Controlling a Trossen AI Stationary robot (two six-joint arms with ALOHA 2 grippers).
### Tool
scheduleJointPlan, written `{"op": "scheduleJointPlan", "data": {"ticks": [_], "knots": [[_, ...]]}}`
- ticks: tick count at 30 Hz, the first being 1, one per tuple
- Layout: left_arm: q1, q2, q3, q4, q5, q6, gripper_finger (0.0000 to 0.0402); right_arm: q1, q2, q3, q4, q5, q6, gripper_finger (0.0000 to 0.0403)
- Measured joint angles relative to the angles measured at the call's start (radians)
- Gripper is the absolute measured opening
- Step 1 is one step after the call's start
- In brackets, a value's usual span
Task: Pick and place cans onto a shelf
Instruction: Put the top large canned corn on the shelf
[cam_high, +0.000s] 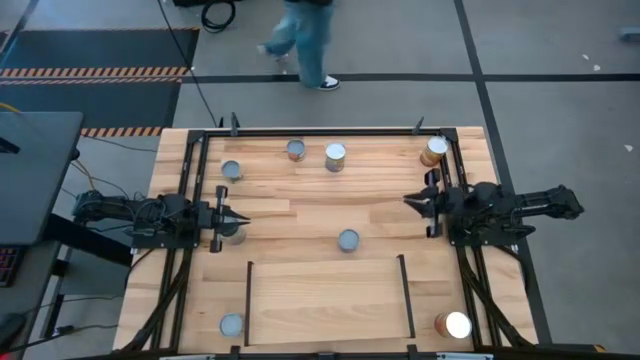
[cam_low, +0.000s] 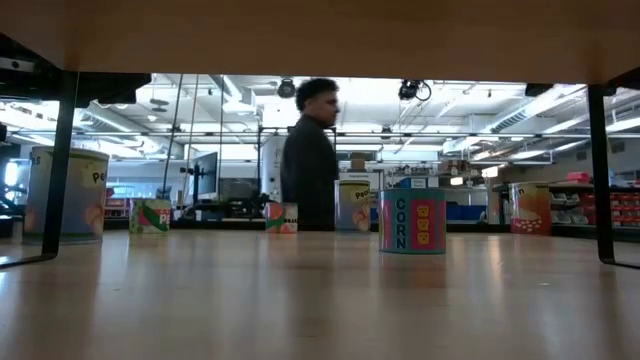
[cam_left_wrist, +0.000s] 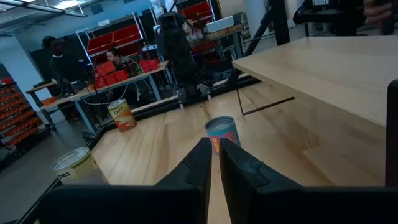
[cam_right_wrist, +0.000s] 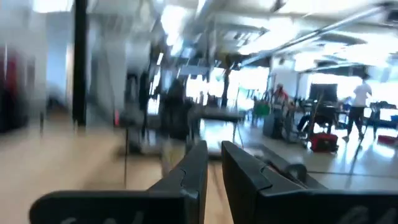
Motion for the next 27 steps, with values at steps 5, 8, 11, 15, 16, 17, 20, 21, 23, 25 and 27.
{"op": "scheduleJointPlan", "data": {"ticks": [5, 8, 11, 15, 16, 17, 20, 21, 23, 25, 27], "knots": [[0.0, 0.0, 0.0, 0.0, 0.0, 0.0, 0.0039, -0.001, -0.001, 0.0, 0.182, 0.056, 0.378, 0.0055], [0.0, 0.0, 0.0, 0.0, 0.0, 0.0, 0.0039, -0.002, 0.006, 0.001, 0.218, 0.184, 0.446, 0.0055], [0.0, 0.0, 0.0, 0.0, 0.0, 0.0, 0.0039, -0.002, 0.007, 0.035, 0.234, 0.212, 0.549, 0.0055], [0.0, 0.0, 0.0, 0.0, 0.0, 0.0, 0.0039, -0.004, 0.023, 0.106, 0.237, 0.219, 0.505, 0.0055], [0.0, 0.0, 0.0, 0.0, 0.0, 0.0, 0.0039, -0.006, 0.034, 0.129, 0.214, 0.254, 0.478, 0.0055], [0.0, 0.0, 0.0, 0.0, 0.0, 0.0, 0.0039, -0.007, 0.05, 0.158, 0.172, 0.312, 0.468, 0.0055], [0.0, 0.0, 0.0, 0.0, 0.0, 0.0, 0.0039, -0.008, 0.13, 0.276, -0.057, 0.559, 0.492, 0.0055], [0.0, 0.0, 0.0, 0.0, 0.0, 0.0, 0.0039, -0.008, 0.163, 0.317, -0.147, 0.646, 0.509, 0.0055], [0.0, 0.0, 0.0, 0.0, 0.0, 0.0, 0.0039, -0.014, 0.236, 0.395, -0.313, 0.809, 0.562, 0.0055], [0.0, 0.0, 0.0, 0.0, 0.0, 0.0, 0.0039, -0.031, 0.306, 0.46, -0.447, 0.92, 0.628, 0.0055], [0.0, 0.0, 0.0, 0.0, 0.0, 0.0, 0.0039, -0.062, 0.366, 0.515, -0.545, 0.976, 0.704, 0.0057]]}}
